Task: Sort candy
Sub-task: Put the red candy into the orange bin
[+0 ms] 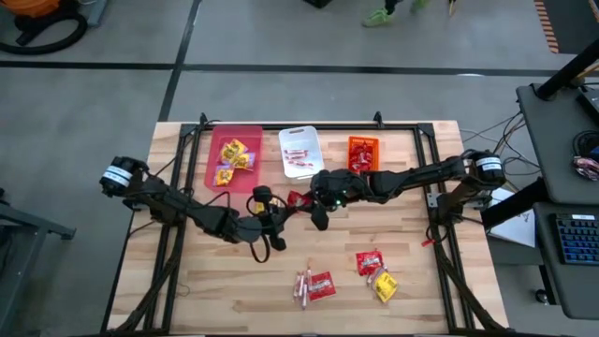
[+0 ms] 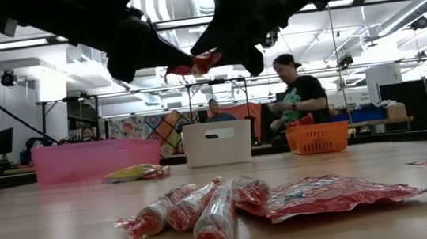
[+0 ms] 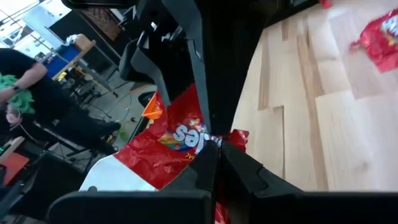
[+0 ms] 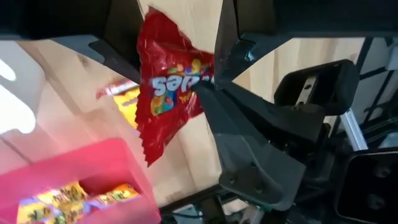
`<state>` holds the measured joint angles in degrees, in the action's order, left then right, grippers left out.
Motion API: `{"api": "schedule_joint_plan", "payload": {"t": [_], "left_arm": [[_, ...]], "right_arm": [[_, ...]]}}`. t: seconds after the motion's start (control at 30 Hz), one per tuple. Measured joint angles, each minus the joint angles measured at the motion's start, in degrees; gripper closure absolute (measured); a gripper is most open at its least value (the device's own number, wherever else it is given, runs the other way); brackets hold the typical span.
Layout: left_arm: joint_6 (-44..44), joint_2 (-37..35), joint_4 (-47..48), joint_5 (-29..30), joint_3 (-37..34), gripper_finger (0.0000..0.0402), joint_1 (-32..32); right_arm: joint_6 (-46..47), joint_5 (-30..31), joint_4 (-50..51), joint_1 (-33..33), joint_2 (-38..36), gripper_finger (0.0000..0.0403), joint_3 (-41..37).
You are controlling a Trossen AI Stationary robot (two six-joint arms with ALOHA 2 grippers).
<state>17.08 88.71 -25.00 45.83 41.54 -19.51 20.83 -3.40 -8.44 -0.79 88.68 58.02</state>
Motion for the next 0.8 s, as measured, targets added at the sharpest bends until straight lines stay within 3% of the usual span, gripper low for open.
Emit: {"api": "schedule_joint_plan", "payload": {"t": [0.2,0.43,0.6,0.8], "left_arm": [[-0.89,0.0,0.12,0.1,0.9,0.0401,-0.18],[-1.88,0.0,0.02,-0.3,0.98,0.0401,-0.31],[-3.31,0.0,-0.05,-0.4,0.87,0.0382,-0.31],[-6.13,-0.02,-0.01,-0.16,0.76,0.0333,-0.26]], "right_arm": [[-1.36,-0.13,-1.83,-0.02,0.0,0.0272,0.0],[-2.65,-0.02,-3.1,-0.01,0.0,0.0378,0.0],[-2.83,0.2,-3.15,-0.01,0.0,0.0391,0.0],[-3.02,0.35,-3.03,-0.62,-0.07,0.0393,0.0]]}}
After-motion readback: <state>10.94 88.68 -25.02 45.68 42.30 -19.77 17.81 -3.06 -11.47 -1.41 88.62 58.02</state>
